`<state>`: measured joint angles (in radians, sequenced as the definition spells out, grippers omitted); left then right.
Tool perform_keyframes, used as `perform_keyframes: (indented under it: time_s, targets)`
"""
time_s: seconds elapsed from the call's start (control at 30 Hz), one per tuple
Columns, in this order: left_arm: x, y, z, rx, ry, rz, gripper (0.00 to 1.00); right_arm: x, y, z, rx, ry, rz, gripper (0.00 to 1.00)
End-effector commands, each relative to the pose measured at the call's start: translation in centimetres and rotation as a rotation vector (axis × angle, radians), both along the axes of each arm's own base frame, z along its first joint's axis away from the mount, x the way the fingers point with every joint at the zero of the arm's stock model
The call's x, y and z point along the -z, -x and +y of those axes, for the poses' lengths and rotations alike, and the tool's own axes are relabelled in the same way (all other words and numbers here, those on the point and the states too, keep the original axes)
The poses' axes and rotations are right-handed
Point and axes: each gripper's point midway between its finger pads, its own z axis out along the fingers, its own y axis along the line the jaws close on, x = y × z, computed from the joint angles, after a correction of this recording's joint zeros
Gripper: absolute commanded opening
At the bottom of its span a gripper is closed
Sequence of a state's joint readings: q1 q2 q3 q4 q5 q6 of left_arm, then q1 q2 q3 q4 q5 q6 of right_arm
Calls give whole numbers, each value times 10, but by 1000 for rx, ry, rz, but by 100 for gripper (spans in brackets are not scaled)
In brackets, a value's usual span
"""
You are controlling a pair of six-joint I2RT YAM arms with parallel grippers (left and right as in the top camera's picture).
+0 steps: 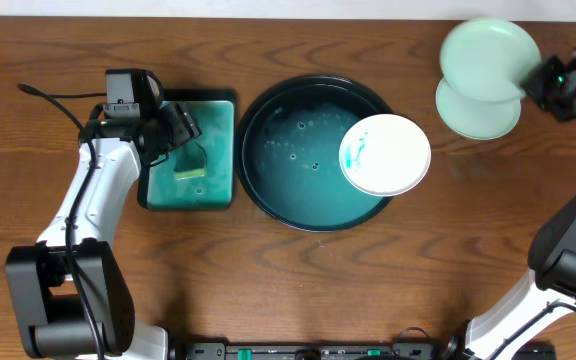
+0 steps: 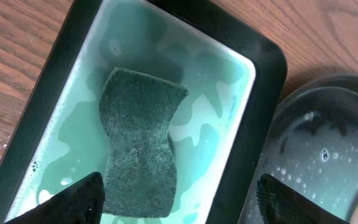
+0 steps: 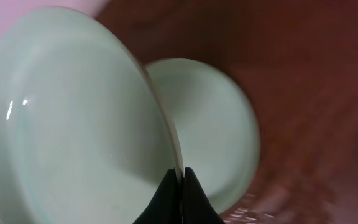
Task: Clean dirty plates on tray and stack at the side
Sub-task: 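Lower the plate onto the first mint plate and release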
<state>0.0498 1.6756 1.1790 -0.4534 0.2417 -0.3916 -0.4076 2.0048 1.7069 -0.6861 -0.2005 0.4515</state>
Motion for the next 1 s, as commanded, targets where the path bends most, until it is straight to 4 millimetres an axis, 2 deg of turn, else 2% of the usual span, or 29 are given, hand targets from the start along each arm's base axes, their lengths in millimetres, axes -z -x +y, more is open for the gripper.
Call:
perform_keyframes:
  time_s: [0.0,0.13,0.3,0.43,0.5,0.53,0.63,0.77,0.83,0.9,0.97]
  targets:
    - [0,0,-4,20,5,-1,79,22,28,-31,230,53,83,1]
    - [0,0,-3,21,4,0,79,45,27,-38,244,86,50,1]
    - [0,0,-4,20,5,-1,79,58,22,-33,204,86,4,1]
    - [0,0,-4,20,4,-1,79,61,20,-30,193,81,-4,5]
    - [0,0,-3,20,4,-1,79,60,19,-27,181,84,-6,13]
    - [0,0,-3,20,4,-1,79,60,17,-25,156,88,-9,16]
    - [0,0,-3,21,4,-2,79,58,9,-6,17,75,-34,11]
    - [0,0,-3,21,4,-2,79,49,6,10,-59,28,-65,29]
    - [0,0,-3,21,4,-2,79,38,12,16,-69,8,-64,42]
    - [0,0,-3,21,4,-1,79,24,24,21,-69,1,-47,47]
    - [0,0,-3,21,4,-1,79,9,39,29,-73,-14,-23,48]
